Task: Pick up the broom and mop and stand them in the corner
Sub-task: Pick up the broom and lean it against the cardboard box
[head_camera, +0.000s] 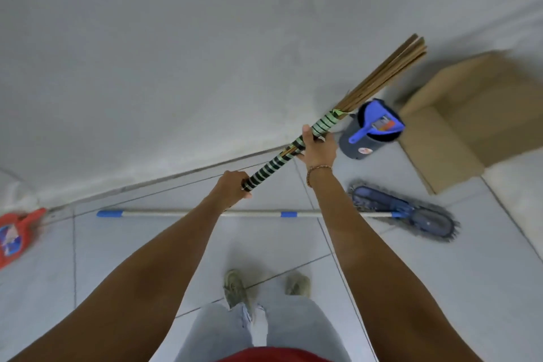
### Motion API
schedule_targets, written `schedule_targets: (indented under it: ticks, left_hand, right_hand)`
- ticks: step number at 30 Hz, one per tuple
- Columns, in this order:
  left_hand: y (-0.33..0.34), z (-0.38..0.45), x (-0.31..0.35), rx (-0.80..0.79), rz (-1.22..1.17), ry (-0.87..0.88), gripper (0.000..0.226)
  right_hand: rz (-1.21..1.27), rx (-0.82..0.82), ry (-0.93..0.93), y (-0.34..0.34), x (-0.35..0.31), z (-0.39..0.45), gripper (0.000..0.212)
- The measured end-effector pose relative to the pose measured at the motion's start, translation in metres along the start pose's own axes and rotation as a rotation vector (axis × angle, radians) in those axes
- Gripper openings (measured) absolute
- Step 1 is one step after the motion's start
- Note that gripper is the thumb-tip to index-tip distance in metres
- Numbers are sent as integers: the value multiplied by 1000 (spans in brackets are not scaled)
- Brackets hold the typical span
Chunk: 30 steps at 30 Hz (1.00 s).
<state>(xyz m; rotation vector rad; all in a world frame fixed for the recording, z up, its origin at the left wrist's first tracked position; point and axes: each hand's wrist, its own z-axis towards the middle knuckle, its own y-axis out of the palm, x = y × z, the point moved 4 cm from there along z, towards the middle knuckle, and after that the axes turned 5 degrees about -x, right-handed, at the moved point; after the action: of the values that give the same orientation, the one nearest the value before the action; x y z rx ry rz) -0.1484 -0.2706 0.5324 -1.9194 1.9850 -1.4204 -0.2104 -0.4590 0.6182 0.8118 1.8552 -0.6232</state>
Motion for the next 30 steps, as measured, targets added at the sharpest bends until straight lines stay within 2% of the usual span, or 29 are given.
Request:
schedule_targets:
  ticks: [5, 9, 12, 18, 24, 30]
  left_hand:
    - [65, -6, 96, -99, 177, 103, 30]
    - [133, -9, 172, -142, 276, 189, 27]
    - [181, -11, 221, -147, 297, 225, 26]
    - [314, -20, 347, -156, 282, 290, 28]
    - [373, -10, 436, -122, 240, 308, 30]
    - [405, 56, 527, -133, 213, 337, 32]
  right_hand:
    - [-26, 145, -71, -118, 0, -13, 44]
    - [-55, 220, -109, -218, 2, -21, 24]
    - [-71, 251, -143, -284, 2, -25, 24]
    - [-112, 287, -163, -468, 15, -26, 30]
    - [-104, 268, -187, -570, 3, -3, 26]
    - [-155, 227, -218, -637, -23, 71, 28]
